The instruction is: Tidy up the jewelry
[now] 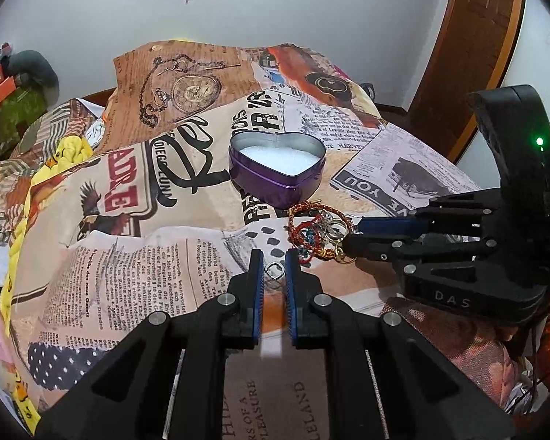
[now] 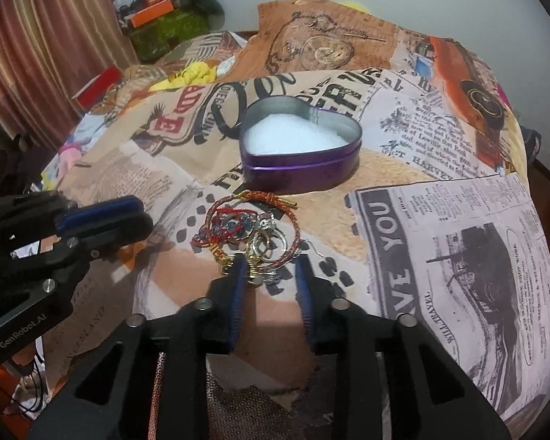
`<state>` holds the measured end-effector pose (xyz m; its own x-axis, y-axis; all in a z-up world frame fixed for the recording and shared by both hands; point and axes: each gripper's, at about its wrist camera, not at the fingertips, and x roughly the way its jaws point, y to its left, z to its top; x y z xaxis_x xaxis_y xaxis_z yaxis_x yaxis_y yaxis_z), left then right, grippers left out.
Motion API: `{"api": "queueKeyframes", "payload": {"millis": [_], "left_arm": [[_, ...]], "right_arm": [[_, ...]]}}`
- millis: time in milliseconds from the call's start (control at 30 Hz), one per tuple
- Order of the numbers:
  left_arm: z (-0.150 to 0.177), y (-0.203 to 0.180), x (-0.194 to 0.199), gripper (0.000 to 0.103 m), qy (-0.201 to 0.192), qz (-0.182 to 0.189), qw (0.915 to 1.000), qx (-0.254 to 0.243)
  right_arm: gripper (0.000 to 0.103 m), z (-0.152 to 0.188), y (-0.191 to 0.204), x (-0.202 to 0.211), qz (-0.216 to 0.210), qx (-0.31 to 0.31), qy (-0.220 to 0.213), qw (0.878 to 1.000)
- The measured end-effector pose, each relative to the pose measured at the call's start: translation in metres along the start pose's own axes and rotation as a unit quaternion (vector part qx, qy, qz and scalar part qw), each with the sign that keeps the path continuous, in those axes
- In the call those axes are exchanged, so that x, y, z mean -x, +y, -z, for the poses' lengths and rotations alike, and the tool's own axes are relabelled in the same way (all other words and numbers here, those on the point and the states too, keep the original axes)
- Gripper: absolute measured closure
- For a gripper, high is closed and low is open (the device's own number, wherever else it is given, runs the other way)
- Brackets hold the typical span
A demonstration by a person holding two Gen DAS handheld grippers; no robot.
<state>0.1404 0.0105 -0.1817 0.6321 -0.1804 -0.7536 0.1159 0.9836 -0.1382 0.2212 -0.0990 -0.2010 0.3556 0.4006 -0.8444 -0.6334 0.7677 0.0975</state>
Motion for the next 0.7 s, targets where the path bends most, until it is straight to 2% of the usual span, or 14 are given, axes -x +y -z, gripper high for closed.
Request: {"api": "queueKeyframes", "payload": {"millis": [133, 200, 700], "left_arm": [[-0.001, -0.001, 0.003, 0.093, -0.004, 0.0, 1.0, 0.0], [-0.002, -0.002, 0.005, 0.093, -0.007, -0.001, 1.0, -0.001], [-0.006, -0.013, 0.022, 0.093, -0.024, -0.006, 0.9997, -0.008]], "right_arm": [[0.089, 0.001, 0.002, 0.005, 0.008, 0.004, -0.011, 1.0], [0.094, 0.001, 0.001, 0.009, 0.011, 0.002, -0.018, 1.0], [0.094, 0.01, -0.005, 0.03, 0.025, -0.015, -0.04, 0.999]]}}
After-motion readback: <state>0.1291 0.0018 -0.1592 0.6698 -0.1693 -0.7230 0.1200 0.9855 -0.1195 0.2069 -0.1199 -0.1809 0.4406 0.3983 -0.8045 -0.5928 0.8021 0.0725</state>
